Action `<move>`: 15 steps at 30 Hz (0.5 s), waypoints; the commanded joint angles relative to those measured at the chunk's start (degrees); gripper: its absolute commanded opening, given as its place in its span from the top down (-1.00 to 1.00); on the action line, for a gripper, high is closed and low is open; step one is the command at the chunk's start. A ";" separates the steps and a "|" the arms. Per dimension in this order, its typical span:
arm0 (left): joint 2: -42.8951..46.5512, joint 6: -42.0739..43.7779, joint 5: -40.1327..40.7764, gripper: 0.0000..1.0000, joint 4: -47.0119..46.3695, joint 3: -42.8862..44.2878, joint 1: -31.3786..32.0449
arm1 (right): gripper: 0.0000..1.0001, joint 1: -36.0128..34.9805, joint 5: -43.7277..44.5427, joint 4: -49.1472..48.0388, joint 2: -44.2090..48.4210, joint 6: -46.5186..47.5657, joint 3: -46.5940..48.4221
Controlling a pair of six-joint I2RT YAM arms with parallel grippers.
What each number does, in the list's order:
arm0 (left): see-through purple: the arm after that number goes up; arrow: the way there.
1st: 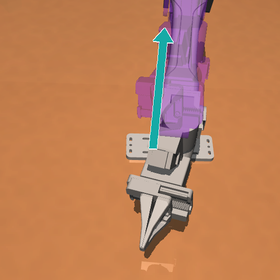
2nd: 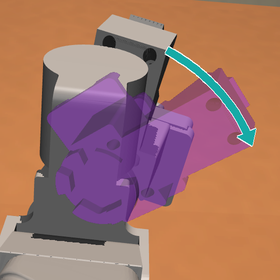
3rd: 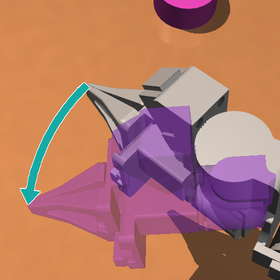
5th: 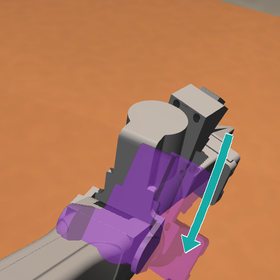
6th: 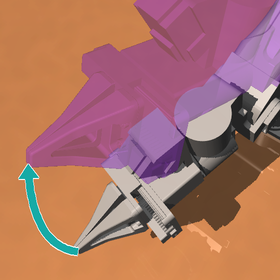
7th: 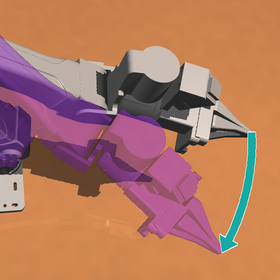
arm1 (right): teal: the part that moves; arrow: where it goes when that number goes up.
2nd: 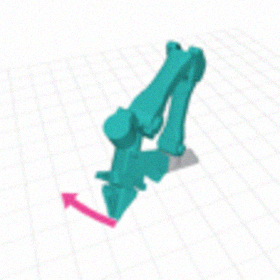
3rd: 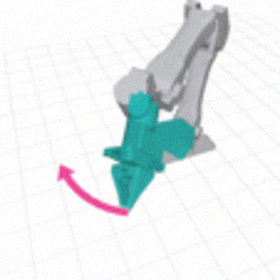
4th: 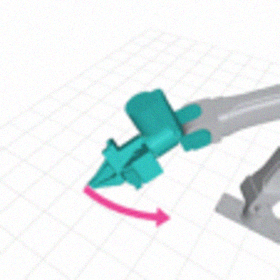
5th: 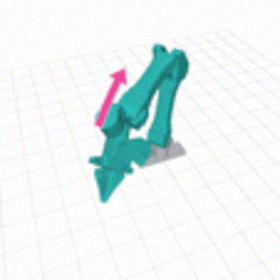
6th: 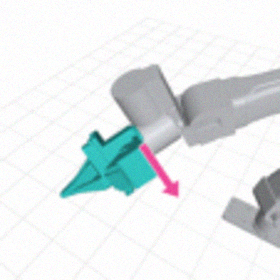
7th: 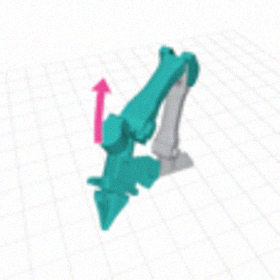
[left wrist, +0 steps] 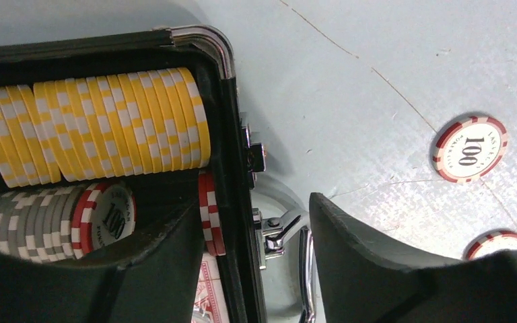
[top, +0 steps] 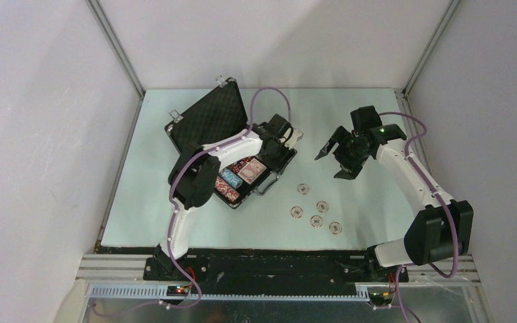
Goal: Pack up texas hold em set
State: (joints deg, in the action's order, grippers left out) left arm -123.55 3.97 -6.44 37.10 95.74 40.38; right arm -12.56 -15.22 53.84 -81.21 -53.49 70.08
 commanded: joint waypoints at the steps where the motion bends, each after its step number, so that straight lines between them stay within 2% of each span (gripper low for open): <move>1: 1.64 0.59 -1.19 -0.35 2.03 0.62 0.31 | -0.69 -0.14 -0.51 -0.80 0.02 0.05 0.14; 2: 1.99 0.49 -0.74 -0.46 1.91 0.51 0.27 | -0.69 -0.21 -0.51 -0.88 0.01 0.08 0.14; 4: 2.69 -0.27 -0.17 -0.57 1.44 0.28 0.25 | -0.69 -0.25 -0.22 -0.93 0.00 0.25 0.14; 15: 8.91 -3.30 5.05 -0.70 0.53 -0.61 2.32 | -0.75 -0.89 3.27 1.24 -1.33 0.65 0.14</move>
State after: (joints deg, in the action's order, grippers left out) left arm -121.03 1.96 -4.54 37.69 95.31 41.56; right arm -12.84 -14.09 54.22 -81.93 -53.39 70.08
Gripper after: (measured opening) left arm 0.843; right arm 0.869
